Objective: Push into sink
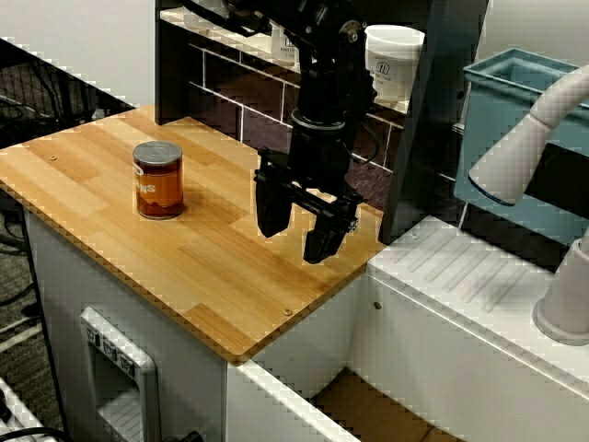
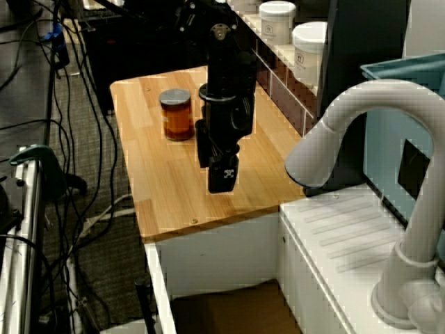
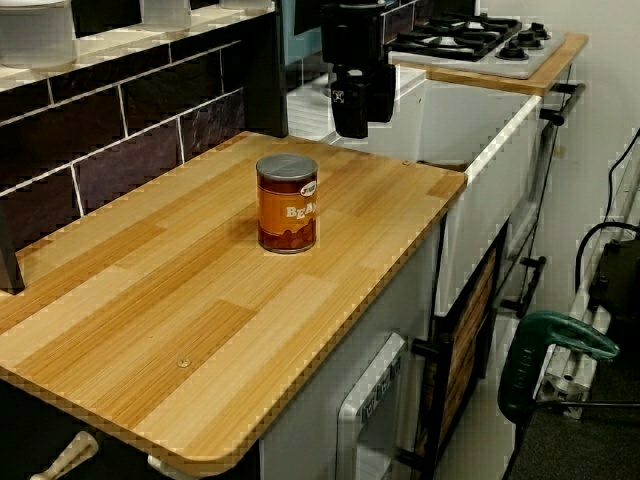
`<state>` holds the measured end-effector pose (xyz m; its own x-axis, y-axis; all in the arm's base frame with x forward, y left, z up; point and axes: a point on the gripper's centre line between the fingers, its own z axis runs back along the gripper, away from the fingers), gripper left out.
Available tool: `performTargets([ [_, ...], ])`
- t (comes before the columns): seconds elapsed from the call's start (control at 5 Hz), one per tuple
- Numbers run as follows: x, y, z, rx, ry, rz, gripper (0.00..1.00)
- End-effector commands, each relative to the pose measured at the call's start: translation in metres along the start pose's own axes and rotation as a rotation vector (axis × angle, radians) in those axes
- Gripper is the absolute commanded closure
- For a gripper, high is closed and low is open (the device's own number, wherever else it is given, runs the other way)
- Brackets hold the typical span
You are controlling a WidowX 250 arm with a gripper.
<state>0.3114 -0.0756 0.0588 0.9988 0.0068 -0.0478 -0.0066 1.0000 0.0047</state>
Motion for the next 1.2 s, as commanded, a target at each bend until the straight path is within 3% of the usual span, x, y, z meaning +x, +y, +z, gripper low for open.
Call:
performTargets([
  [0.0,0.000,0.000,0.000,0.000,0.000,0.000,0.00],
  [0.2,-0.012,0.038,0.010,-0.055,0.038,-0.025,0.00],
  [0.4,-0.023,0.074,0.024,-0.091,-0.011,-0.039,0.00],
  [0.6,-0.032,0.119,0.044,-0.087,-0.069,-0.016,0.00],
  [0.8,-0.036,0.159,0.054,-0.121,-0.083,-0.002,0.00],
  [1.0,-0.034,0.197,0.059,-0.077,-0.096,0.051,0.00],
])
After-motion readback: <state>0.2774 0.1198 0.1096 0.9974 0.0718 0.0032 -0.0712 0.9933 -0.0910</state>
